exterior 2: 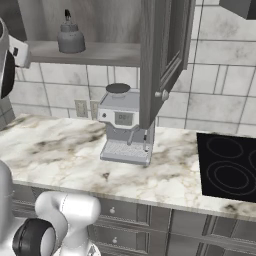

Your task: Open the cabinet, pick the kettle from the cabinet, and place it in the sink.

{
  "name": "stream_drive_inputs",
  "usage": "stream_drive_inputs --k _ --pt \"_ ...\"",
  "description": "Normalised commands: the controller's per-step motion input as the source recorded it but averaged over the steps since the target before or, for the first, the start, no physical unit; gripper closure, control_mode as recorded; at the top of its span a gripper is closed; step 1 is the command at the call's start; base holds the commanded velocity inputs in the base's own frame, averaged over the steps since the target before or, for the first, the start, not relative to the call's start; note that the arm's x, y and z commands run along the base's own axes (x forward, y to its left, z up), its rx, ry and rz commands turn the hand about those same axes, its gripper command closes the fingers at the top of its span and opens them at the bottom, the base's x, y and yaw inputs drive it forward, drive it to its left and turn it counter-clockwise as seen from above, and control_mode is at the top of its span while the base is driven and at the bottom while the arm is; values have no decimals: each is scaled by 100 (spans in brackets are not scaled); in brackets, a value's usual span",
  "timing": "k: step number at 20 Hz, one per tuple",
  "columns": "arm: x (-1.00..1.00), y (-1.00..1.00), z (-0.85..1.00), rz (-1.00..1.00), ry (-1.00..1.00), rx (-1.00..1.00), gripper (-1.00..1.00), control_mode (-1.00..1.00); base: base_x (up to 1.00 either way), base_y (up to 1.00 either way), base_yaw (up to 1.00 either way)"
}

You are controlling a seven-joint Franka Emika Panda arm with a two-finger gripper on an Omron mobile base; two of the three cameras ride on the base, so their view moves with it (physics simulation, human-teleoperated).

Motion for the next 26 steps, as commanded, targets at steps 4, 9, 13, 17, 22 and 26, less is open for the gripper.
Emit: stream_drive_inputs --k 4,9,13,17,22,26 --pt "10 -35 14 -4 -13 -6 -100 -100 0 0 0" --pt "16 -30 6 -4 -16 -9 -100 -100 0 0 0" --pt "24 -25 7 -4 -6 -8 -100 -100 0 0 0" --pt "26 -22 12 -5 0 -10 -100 -100 0 0 0" --pt "27 -16 9 -12 -1 -14 -100 -100 0 0 0" --pt "26 -12 0 -17 -12 -15 -100 -100 0 0 0"
